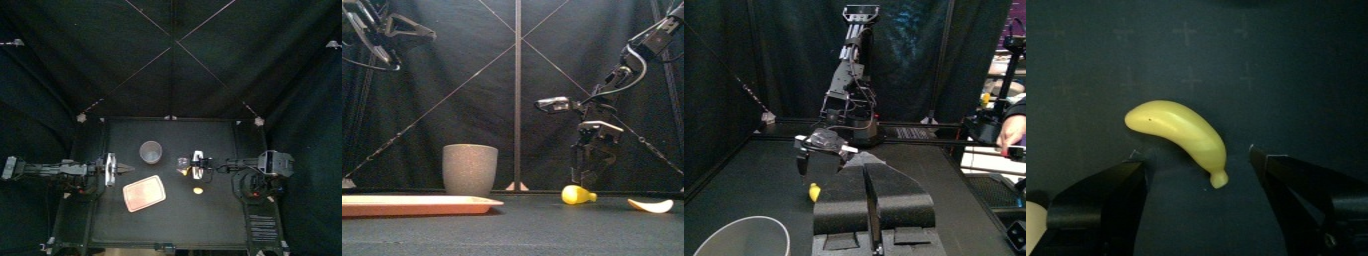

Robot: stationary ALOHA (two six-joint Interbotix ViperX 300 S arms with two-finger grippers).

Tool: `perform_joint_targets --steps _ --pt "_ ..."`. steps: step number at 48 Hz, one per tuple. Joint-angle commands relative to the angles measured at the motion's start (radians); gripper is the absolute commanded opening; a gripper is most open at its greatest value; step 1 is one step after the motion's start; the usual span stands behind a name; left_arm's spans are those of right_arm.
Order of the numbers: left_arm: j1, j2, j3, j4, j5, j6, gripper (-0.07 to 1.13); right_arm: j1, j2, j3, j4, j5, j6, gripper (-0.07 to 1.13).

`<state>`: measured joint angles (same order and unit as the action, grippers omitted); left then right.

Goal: Pick the banana then place it in the grey bowl
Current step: Pick the banana

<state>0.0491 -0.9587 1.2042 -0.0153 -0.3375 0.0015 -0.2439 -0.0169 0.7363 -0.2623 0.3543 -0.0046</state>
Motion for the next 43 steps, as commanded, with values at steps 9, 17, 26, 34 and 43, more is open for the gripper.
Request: perform_joint_targets --steps 9,17,26,34,43 --pt "0.023 0.005 -0.011 0.0 -0.009 0.0 0.0 -0.009 0.043 -0.028 0.002 -0.048 -0.002 1.06" --pt "0.041 0.005 -0.011 -0.002 -0.009 0.002 0.0 -0.009 0.087 -0.049 -0.002 -0.058 -0.002 1.03" --pt "0.08 -0.002 -0.009 -0.002 -0.034 0.0 0.0 -0.008 0.098 -0.069 0.005 -0.049 0.0 0.89" --pt "0.083 -0.002 0.002 -0.003 -0.051 -0.002 0.0 -0.002 0.097 -0.071 0.031 -0.043 0.003 0.7" --pt "0.083 -0.002 0.014 -0.005 -0.049 -0.005 0.0 0.035 0.075 -0.089 0.06 -0.049 0.012 0.59"
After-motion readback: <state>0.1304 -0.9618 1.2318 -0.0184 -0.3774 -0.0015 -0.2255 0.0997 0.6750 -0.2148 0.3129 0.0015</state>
